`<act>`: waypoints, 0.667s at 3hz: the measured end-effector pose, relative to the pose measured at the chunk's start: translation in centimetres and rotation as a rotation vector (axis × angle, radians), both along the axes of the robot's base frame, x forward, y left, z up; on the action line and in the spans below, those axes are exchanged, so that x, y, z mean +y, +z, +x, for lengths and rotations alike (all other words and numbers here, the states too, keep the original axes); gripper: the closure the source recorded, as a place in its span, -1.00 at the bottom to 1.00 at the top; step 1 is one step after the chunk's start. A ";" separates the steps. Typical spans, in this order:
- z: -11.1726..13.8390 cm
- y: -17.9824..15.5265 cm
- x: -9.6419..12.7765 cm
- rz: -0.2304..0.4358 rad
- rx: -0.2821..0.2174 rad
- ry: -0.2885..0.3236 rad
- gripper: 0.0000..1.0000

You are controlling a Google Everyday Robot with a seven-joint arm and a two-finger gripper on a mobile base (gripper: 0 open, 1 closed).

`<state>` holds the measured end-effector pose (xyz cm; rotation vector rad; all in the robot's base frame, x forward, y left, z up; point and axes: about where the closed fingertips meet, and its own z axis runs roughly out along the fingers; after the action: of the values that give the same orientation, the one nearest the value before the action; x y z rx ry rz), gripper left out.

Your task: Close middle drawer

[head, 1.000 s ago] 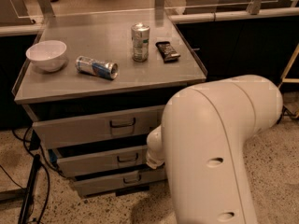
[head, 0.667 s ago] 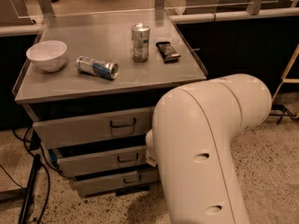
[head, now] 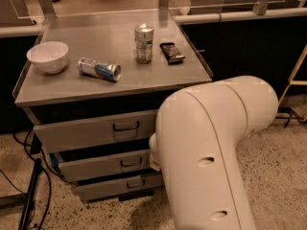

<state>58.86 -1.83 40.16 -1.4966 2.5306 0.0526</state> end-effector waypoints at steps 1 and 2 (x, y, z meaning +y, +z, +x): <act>0.0 0.0 0.0 0.000 0.000 0.000 -0.26; 0.0 0.0 0.0 0.000 0.000 0.000 -0.72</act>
Offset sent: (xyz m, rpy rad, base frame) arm 0.0000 0.0000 0.0000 0.0000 0.0000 0.0000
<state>58.86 -1.83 40.16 -1.4967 2.5307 0.0526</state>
